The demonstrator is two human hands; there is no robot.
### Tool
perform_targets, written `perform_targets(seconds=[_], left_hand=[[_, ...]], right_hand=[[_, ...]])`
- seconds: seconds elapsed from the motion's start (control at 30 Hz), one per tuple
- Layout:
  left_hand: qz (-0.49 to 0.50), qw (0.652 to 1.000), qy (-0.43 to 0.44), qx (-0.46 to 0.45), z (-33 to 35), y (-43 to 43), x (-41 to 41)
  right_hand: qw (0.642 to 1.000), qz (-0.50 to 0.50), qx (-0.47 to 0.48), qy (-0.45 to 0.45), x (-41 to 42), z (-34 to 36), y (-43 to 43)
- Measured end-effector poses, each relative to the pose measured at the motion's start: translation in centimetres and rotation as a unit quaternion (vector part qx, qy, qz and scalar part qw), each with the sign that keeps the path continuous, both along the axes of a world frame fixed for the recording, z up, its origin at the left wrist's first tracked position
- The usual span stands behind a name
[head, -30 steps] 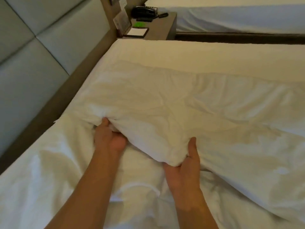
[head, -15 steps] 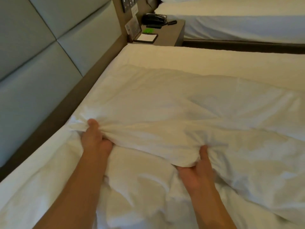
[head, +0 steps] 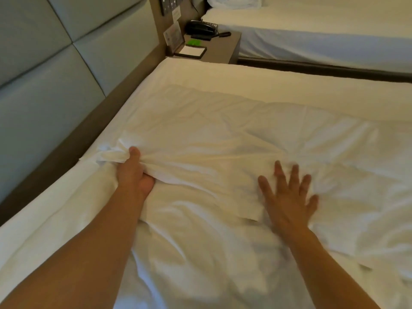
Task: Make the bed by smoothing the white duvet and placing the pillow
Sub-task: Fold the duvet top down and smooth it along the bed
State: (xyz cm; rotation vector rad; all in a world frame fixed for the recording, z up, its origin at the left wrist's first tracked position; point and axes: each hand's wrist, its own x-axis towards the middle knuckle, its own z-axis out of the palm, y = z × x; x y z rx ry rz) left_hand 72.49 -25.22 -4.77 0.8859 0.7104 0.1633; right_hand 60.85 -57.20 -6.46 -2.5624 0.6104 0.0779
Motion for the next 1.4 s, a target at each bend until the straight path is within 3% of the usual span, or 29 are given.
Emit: perform_targets(seconds=[0.07, 0.13, 0.37, 0.53, 0.6, 0.63, 0.67, 0.7, 0.77, 0.83, 0.9, 1.0, 1.1, 1.23, 1.33, 1.4], left_hand=[[-0.026, 1.0, -0.014, -0.002, -0.7, 0.3, -0.2], [-0.047, 0.999, -0.024, -0.006, -1.8, 0.9, -0.2], [-0.105, 0.992, -0.035, -0.054, -5.0, 1.7, 1.6], [-0.116, 0.987, -0.063, -0.088, -2.8, 2.1, 1.1], [-0.074, 0.995, -0.068, -0.026, -1.0, 2.6, 0.7], [-0.03, 0.995, -0.048, 0.08, -0.3, 3.1, 0.5], [0.026, 0.968, -0.023, 0.249, 0.5, 3.9, 0.5], [0.073, 0.909, -0.026, 0.41, 1.3, 4.7, 0.6], [0.059, 0.79, -0.002, 0.61, 2.4, 6.4, 1.7], [-0.101, 0.745, 0.117, 0.649, 2.1, 7.8, 3.8], [-0.259, 0.725, 0.226, 0.597, 1.8, 8.4, 4.9], [-0.297, 0.676, 0.276, 0.615, 1.2, 8.1, 4.9], [-0.279, 0.66, 0.263, 0.646, 1.2, 7.5, 4.0], [-0.325, 0.66, 0.226, 0.638, 1.2, 6.6, 2.9], [-0.307, 0.706, 0.221, 0.599, 1.6, 6.2, 2.9], [-0.321, 0.71, 0.24, 0.579, 2.2, 6.1, 3.2]], right_hand=[[0.997, 0.029, -0.033, 0.059, -0.6, -5.3, -0.1], [0.998, 0.027, -0.041, 0.048, -0.8, -7.7, 0.0], [0.997, 0.017, -0.064, 0.051, -0.1, -8.9, -0.1], [0.994, 0.011, -0.083, 0.067, -0.3, -8.8, 0.1], [0.994, 0.011, -0.084, 0.068, -0.6, -8.7, 0.1], [0.994, 0.01, -0.086, 0.068, -0.7, -8.6, 0.1], [0.994, 0.01, -0.088, 0.069, -0.7, -8.6, 0.2], [0.993, 0.009, -0.089, 0.072, -0.7, -8.6, 0.2], [0.993, 0.007, -0.094, 0.075, -0.7, -8.5, 0.4], [0.992, 0.008, -0.101, 0.075, -0.7, -8.6, 0.5], [0.992, 0.009, -0.104, 0.069, -0.8, -8.7, 0.4], [0.993, 0.009, -0.104, 0.055, -1.0, -9.0, 0.3], [0.994, 0.006, -0.098, 0.042, -1.1, -9.3, 0.1], [0.995, 0.006, -0.097, 0.032, -0.9, -9.8, -0.2], [0.995, 0.008, -0.092, 0.027, -0.9, -10.3, -0.3], [0.995, 0.009, -0.095, 0.026, -0.8, -10.5, -0.5]])
